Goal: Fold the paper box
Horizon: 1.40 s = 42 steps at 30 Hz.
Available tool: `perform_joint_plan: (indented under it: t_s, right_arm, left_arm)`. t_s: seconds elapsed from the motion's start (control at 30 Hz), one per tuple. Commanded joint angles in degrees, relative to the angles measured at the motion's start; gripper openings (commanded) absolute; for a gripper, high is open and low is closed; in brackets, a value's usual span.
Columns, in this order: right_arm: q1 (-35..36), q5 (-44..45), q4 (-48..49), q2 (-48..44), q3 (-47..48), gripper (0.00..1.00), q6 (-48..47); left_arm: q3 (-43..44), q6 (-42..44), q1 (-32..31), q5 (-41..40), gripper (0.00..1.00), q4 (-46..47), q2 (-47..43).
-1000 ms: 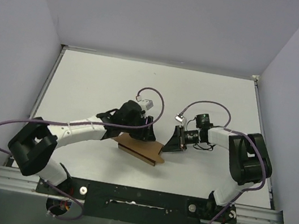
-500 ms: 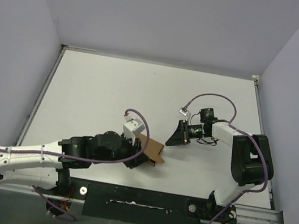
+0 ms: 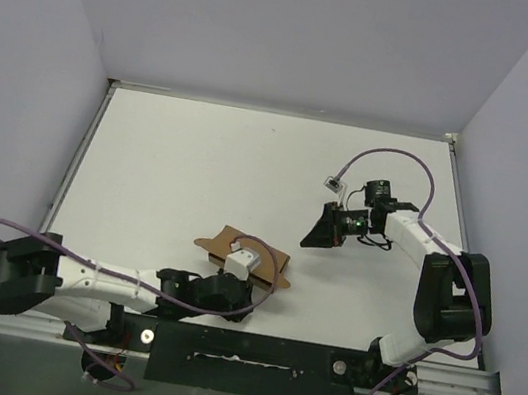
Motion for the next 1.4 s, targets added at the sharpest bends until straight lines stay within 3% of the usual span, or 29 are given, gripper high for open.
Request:
perform_joint_plan:
  t_s: [0.0, 0.1, 0.2, 0.4, 0.57, 0.67, 0.8, 1.37]
  right_arm:
    - [0.2, -1.5, -0.9, -1.0, 0.8, 0.19, -2.8]
    - [-0.1, -1.4, -0.5, -1.5, 0.5, 0.19, -2.5]
    - [-0.5, -1.8, -0.2, -1.5, 0.6, 0.19, -2.2]
    - [-1.1, -2.1, -0.5, -1.3, 0.9, 0.19, -2.0]
    - [-3.0, -2.9, -1.0, -1.9, 0.7, 0.19, -2.0]
    - [-3.8, -3.8, -0.4, -2.1, 0.4, 0.19, -1.4]
    - [-3.9, -4.4, 0.0, -1.8, 0.3, 0.19, -0.8]
    - [-2.6, -5.6, 1.3, -0.7, -0.7, 0.18, 1.0]
  left_arm:
    - [1.1, 13.1, -1.7, -11.7, 0.27, 29.3, 7.4]
    - [0.5, 16.1, -1.9, -13.7, 0.31, 37.2, 9.4]
    - [-1.2, 15.3, -2.2, -14.8, 0.34, 39.6, 8.3]
    - [-3.0, 8.3, -2.5, -17.6, 0.44, 36.1, 6.6]
    - [-3.5, -0.2, -3.3, -20.6, 0.45, 29.4, 5.4]
    - [-3.6, 2.4, -4.7, -22.8, 0.45, 30.4, 5.1]
    - [-5.1, 5.6, -4.8, -25.0, 0.48, 40.7, 7.9]
    - [-0.5, 7.2, -6.9, -35.4, 0.52, 49.7, 19.4]
